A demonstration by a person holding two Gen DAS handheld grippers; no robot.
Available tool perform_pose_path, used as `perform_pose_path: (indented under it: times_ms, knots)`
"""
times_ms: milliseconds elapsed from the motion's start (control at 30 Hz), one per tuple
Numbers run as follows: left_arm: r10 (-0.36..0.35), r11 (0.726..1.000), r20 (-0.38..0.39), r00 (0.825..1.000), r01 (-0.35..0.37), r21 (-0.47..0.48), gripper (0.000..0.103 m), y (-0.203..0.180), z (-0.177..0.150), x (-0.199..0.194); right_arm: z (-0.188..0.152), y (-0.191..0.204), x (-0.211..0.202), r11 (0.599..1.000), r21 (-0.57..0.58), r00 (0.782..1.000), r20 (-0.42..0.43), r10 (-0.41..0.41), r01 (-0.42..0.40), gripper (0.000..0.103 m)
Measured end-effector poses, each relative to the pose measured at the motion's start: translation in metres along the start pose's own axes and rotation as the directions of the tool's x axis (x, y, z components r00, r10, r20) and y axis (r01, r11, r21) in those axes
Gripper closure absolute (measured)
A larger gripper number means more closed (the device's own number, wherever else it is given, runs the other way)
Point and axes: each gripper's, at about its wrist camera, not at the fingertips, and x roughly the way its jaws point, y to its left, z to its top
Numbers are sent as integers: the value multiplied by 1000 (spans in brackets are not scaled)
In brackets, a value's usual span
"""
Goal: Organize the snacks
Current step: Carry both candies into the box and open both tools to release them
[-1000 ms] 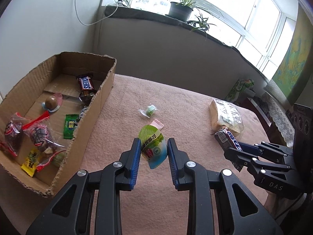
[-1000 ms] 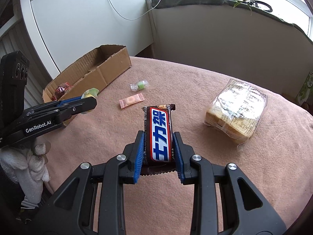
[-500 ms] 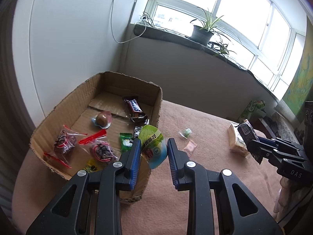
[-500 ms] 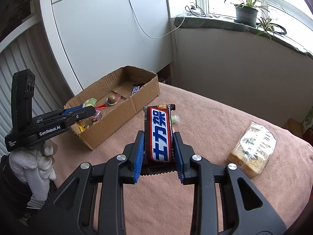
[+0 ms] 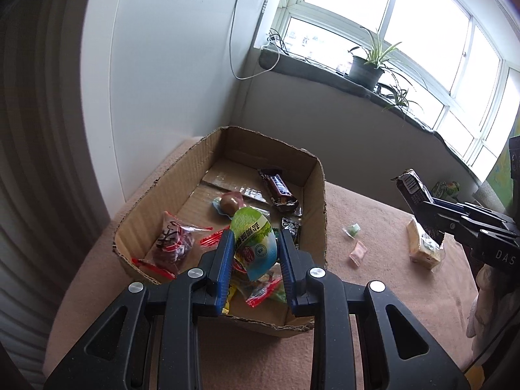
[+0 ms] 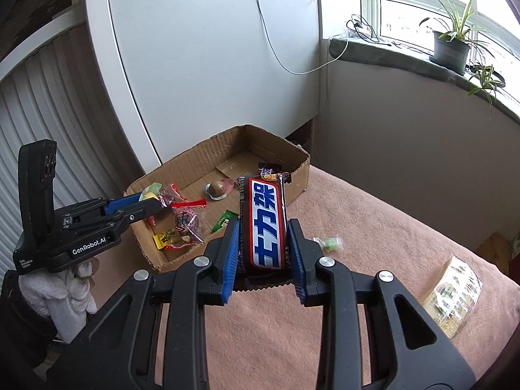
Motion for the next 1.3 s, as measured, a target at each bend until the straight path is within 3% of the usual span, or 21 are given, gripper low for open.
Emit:
perform_pose_path:
  times_ms: [367,667,933,1000,1067,1133,1300]
  knots:
    - [32,999,4,999,-32,17,77,9,2,0,29,10,45,999,7,998,-26,51,-51,73]
    - [30,999,-6,1000,-30,19,77,13,3,6,50,22,92,998,-24,996,-72,48,-50,73]
    - [23,999,-20,1000,-23,25,77,13,4,13,53,33,117,998,-23,994,-95,60,-62,73]
    - [23,1000,-19,1000,-22,22,77,13,5,13,54,34,119,998,-17,994,-96,58,-60,67]
    - [18,1000,-26,999,-18,21,67,12,5,14,55,31,118,998,4,995,-84,61,-60,32]
    - [26,999,-25,999,-26,20,51,12,5,13,56,27,111,998,25,997,-53,56,-54,18]
    - [35,999,-19,999,-35,17,50,10,4,11,56,20,101,998,41,999,-36,41,-40,17]
